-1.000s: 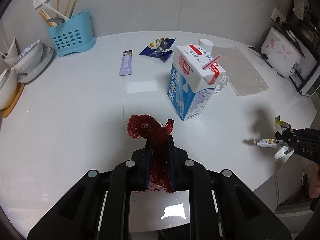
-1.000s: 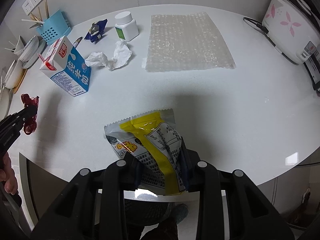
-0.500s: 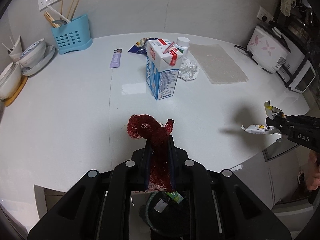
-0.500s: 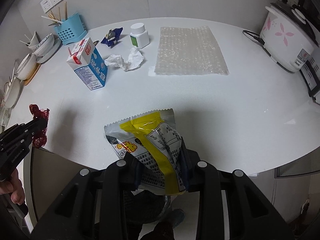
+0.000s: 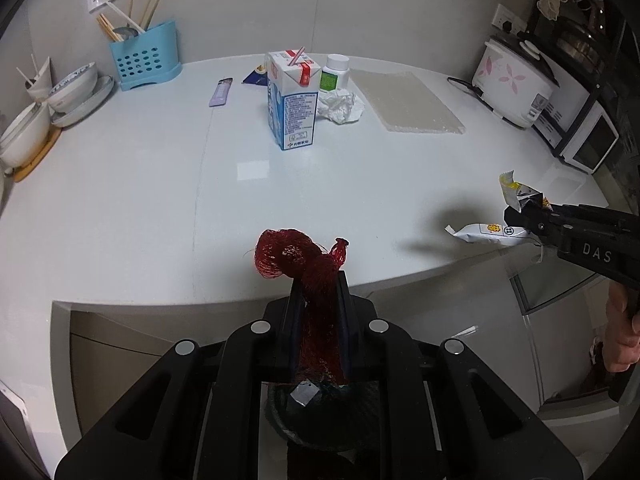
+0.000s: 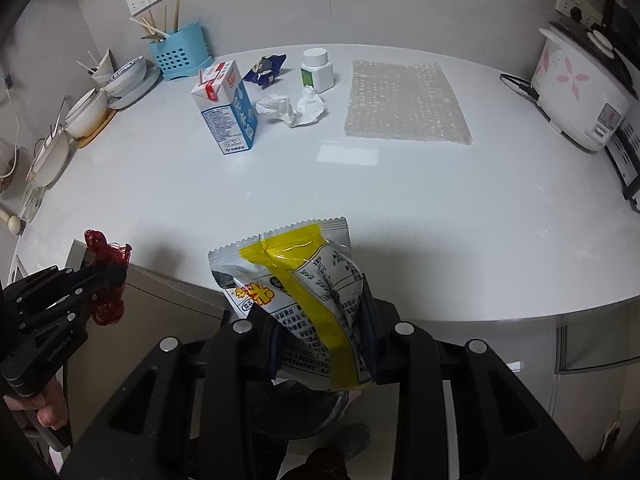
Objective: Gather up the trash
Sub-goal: 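Carry the red net and yellow wrapper toward the trash bin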
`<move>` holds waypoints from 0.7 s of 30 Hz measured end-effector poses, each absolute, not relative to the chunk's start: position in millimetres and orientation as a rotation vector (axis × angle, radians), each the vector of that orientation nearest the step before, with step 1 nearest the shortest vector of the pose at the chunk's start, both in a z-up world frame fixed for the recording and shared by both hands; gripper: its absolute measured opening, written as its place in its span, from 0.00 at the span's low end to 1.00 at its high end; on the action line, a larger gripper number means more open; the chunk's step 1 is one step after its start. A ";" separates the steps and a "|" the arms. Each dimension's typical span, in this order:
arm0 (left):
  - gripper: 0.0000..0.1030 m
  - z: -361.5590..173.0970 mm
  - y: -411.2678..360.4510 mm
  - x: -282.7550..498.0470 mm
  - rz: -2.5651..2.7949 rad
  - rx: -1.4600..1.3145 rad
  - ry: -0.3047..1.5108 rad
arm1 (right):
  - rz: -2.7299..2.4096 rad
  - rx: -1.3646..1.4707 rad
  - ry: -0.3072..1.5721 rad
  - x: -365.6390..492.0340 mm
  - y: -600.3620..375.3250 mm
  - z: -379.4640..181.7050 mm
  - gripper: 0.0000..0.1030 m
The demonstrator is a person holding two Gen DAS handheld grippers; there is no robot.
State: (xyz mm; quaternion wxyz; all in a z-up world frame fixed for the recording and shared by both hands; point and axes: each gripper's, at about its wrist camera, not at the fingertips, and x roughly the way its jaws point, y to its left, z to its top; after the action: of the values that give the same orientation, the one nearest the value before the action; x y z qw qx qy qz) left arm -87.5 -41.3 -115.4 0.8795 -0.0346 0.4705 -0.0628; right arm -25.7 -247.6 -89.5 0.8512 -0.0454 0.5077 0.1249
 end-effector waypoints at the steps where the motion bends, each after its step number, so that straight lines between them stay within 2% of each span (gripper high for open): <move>1: 0.13 -116.4 -41.9 -91.5 -0.127 -0.073 0.981 | 0.266 -0.097 1.065 -29.7 -247.0 -89.3 0.28; 13: 0.13 -151.9 -44.8 -135.8 -0.098 -0.109 1.021 | 0.306 -0.143 1.025 -78.1 -245.1 -102.9 0.28; 21: 0.13 -175.1 -50.9 -155.6 -0.084 -0.125 1.052 | 0.349 -0.151 1.074 -99.1 -243.4 -130.0 0.28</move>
State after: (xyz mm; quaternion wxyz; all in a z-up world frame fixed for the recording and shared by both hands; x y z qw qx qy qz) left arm -155.6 -50.9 -175.1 0.8620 -0.0597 0.5018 -0.0400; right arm -99.1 -243.4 -130.0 0.8421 -0.0715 0.5083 0.1653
